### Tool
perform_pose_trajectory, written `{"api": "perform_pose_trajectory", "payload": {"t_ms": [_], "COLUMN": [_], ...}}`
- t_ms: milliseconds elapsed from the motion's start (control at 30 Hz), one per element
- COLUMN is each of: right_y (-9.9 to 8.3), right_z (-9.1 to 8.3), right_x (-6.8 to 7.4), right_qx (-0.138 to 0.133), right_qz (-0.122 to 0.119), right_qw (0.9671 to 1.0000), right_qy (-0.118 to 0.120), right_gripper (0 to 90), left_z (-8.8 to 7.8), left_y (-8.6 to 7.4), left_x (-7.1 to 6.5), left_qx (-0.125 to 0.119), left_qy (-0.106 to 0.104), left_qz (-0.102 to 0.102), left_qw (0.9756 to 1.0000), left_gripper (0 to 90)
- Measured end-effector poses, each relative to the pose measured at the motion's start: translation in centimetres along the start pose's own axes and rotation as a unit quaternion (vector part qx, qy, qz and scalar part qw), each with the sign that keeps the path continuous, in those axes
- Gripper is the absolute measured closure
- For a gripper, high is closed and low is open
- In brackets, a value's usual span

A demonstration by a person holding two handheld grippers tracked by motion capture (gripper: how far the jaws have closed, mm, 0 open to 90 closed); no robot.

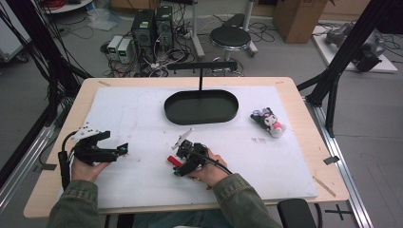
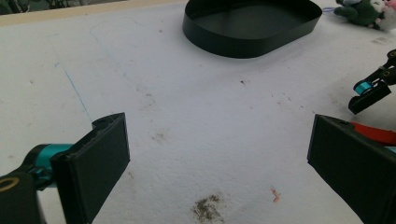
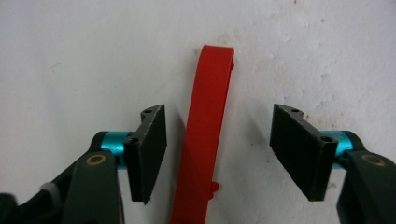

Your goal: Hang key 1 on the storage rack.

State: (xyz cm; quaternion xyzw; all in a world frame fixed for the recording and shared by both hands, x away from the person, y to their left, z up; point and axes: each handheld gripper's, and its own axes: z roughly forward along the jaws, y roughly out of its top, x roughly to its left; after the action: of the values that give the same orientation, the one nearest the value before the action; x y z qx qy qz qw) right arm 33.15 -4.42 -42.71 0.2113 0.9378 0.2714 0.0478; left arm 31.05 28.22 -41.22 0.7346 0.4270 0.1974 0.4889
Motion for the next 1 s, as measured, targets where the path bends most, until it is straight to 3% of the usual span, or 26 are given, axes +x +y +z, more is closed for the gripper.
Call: {"api": "perform_pose_trajectory", "payload": {"t_ms": [133,267,367,433,600,767,1000], "right_y": [0.2,0.2,0.2,0.2,0.1,-0.5,-1.4], "right_z": [0.0,0.1,0.0,-0.1,-0.4,-2.6,-5.6], "right_x": [0.1,0.1,0.1,0.2,-0.1,-2.2,-4.1], "right_qx": [-0.002,0.002,0.004,0.006,0.002,-0.042,-0.087], "right_qz": [-0.006,-0.005,-0.011,-0.006,0.018,0.077,0.117], "right_qw": [0.9999,0.9999,0.9999,1.0000,0.9998,0.9959,0.9883], "right_qy": [0.013,0.009,0.008,0.004,-0.012,0.021,0.046], "right_gripper": [48.4,53.6,70.3,74.7,75.4,75.4,75.4], "left_z": [0.0,0.0,-0.1,-0.1,-0.1,-0.1,-0.1], "left_y": [0.0,0.0,0.0,0.0,0.0,0.0,0.0], "left_x": [0.0,0.0,0.0,0.0,0.0,0.1,0.0], "left_qx": [-0.002,-0.002,-0.004,-0.005,-0.005,-0.005,-0.005], "left_qy": [0.000,0.000,0.000,0.000,0.000,-0.001,0.000], "left_qz": [-0.001,-0.001,0.001,0.001,0.001,-0.001,0.000], "left_qw": [1.0000,1.0000,1.0000,1.0000,1.0000,1.0000,1.0000], "left_gripper": [6.0,6.0,6.0,6.0,6.0,6.0,6.0]}}
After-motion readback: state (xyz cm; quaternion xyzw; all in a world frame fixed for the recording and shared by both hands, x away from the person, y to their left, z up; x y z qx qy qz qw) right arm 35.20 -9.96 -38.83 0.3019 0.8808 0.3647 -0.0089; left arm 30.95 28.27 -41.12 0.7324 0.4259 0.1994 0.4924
